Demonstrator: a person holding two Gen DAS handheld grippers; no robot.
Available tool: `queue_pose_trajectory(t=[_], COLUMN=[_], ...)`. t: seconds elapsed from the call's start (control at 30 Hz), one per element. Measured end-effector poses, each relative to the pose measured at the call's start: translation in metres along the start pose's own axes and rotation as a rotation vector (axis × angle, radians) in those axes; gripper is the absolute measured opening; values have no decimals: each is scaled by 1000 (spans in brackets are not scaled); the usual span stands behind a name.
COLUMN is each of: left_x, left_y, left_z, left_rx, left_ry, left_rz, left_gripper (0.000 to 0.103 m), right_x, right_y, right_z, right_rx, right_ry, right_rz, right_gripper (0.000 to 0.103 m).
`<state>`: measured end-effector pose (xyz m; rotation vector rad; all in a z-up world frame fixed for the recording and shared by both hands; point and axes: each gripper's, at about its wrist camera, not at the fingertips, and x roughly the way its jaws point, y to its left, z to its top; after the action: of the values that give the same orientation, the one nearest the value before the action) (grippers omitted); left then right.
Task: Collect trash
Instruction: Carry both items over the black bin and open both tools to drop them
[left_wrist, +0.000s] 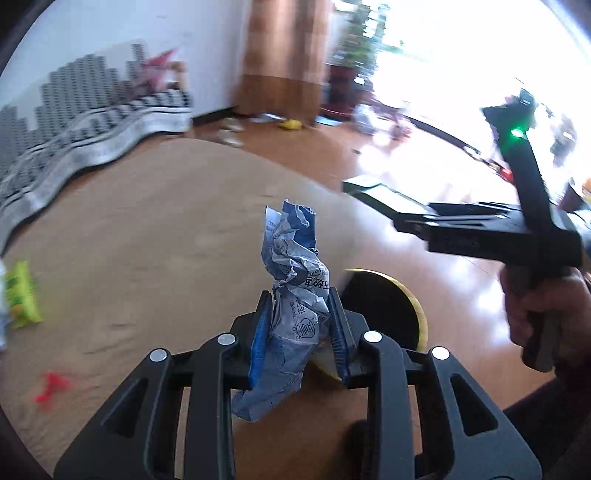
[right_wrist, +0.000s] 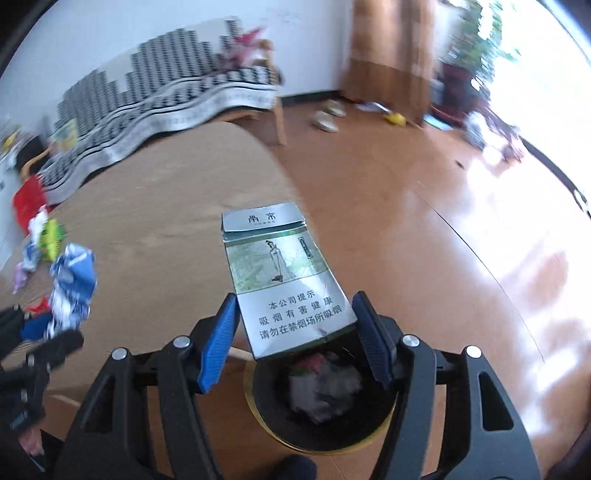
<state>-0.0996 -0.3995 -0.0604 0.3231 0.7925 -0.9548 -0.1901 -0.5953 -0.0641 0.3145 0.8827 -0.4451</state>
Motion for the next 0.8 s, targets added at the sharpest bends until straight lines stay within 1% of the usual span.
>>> queue_pose_trajectory(t=[0.1, 0.13, 0.27, 0.33, 0.5, 0.73, 0.77, 0.8], left_x=[24, 29, 48, 56, 73, 81, 83, 84], left_y=[-35, -40, -61, -64, -65, -65, -65, -65], left_z=[-3, -4, -7, -6, -4, -1, -1, -1], left_rx=[50, 60, 86, 89, 78, 63, 62, 61], left_ry=[22, 28, 51, 67, 94, 103, 105, 106], left_rz=[-60, -72, -108, -113, -120, -123, -123, -121], left_gripper=[29, 29, 29, 29, 29, 29, 29, 29], right_x=[9, 11, 34, 43, 52, 56, 58, 57], right_y=[-39, -49, -70, -72, -76, -68, -65, -64], right_z=[-19, -25, -38, -41, -47, -38, -37, -36], right_rx=[63, 74, 94, 93, 87, 93, 97, 102], right_ry=[81, 103, 222, 258, 289, 296, 296, 296], right_rz=[-44, -53, -77, -73, -64, -43, -39, -35], right_gripper=[62, 62, 62, 62, 62, 63, 63, 66])
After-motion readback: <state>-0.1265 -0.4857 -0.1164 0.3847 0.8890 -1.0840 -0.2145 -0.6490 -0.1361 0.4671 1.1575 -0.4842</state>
